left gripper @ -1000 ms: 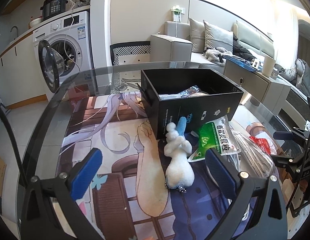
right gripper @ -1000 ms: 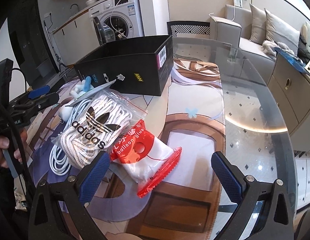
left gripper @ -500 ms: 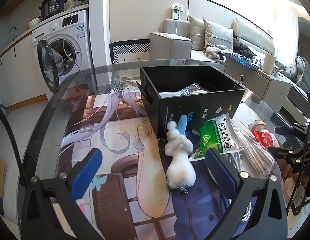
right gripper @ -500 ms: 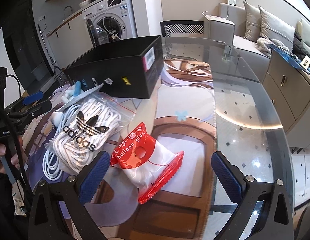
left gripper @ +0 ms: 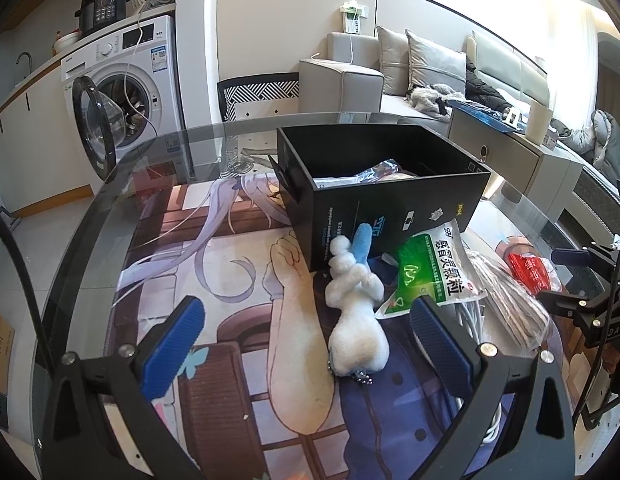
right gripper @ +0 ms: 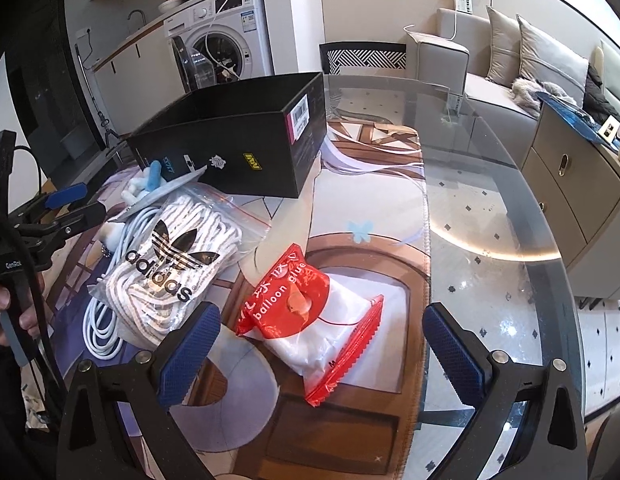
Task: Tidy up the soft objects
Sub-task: 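Grasp the red balloon glue bag with the right gripper while the left approaches the white plush toy, then grasp the white plush toy with the left gripper while the right holds the red bag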
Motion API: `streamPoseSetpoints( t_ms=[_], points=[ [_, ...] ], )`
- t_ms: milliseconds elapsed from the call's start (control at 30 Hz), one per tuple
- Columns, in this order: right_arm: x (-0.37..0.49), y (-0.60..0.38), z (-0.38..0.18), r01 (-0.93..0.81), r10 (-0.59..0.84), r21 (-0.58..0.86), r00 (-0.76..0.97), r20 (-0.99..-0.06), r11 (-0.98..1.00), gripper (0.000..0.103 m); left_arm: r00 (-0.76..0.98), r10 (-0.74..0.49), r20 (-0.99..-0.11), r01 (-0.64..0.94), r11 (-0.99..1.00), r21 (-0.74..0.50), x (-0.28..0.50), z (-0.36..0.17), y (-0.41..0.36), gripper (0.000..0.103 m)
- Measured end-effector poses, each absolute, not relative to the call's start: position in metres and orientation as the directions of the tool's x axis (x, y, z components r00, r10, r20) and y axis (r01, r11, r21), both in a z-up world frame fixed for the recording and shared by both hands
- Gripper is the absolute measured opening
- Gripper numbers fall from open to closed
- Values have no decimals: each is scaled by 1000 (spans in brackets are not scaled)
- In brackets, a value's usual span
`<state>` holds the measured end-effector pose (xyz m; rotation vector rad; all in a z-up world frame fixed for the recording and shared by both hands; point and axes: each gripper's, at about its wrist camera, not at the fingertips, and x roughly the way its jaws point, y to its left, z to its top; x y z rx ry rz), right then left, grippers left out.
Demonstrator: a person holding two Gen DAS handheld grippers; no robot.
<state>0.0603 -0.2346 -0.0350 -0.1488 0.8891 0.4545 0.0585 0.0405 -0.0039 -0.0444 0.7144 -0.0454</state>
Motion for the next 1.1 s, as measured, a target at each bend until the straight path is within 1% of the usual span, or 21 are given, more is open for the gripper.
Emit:
streamPoseSetpoints(
  t_ms=[133, 167, 200, 267, 333, 433, 500, 567, 833, 900, 933, 1000, 1033, 1100],
  points=[
    [61, -232, -37, -437, 307, 50, 541, -783, 898, 101, 742, -56, -668, 25, 998, -56, 60, -7, 40, 103],
    [60, -232, -37, -440, 309, 49, 542, -781, 896, 97, 739, -58, -671, 26, 998, -58, 61, -7, 40, 103],
    [59, -231, -36, -445, 311, 46, 544, -780, 894, 87, 736, -60, -675, 27, 998, -60, 62, -8, 40, 103],
    [58, -229, -36, -458, 318, 46, 538, -781, 888, 75, 730, -63, -680, 29, 998, -62, 63, -9, 40, 103],
    [56, -228, -35, -463, 318, 38, 545, -776, 886, 72, 726, -66, -685, 32, 998, -62, 63, -10, 39, 103],
    [52, -228, -32, -476, 335, 40, 554, -763, 878, 65, 720, -69, -691, 35, 997, -63, 64, -11, 39, 103],
    [50, -228, -30, -484, 343, 37, 562, -753, 875, 58, 717, -69, -693, 34, 997, -64, 64, -11, 40, 103],
    [48, -230, -26, -485, 348, 34, 576, -739, 874, 53, 710, -65, -701, 31, 998, -61, 66, -12, 40, 103],
    [43, -235, -26, -493, 361, 37, 582, -728, 869, 52, 678, -70, -732, 55, 998, -44, 72, -18, 34, 103],
    [42, -236, -26, -496, 366, 40, 582, -726, 868, 52, 668, -74, -741, 73, 997, -33, 73, -20, 30, 102],
    [42, -236, -26, -497, 367, 40, 582, -726, 867, 52, 663, -74, -745, 81, 996, -27, 74, -21, 27, 100],
    [42, -236, -26, -497, 366, 39, 582, -726, 867, 52, 654, -85, -752, 96, 995, -30, 75, -22, 25, 88],
    [42, -237, -26, -499, 367, 39, 581, -727, 866, 52, 646, -93, -758, 102, 994, -35, 77, -23, 25, 85],
    [42, -237, -26, -500, 367, 37, 581, -727, 865, 52, 635, -101, -765, 103, 994, -45, 78, -24, 25, 68]
  ],
)
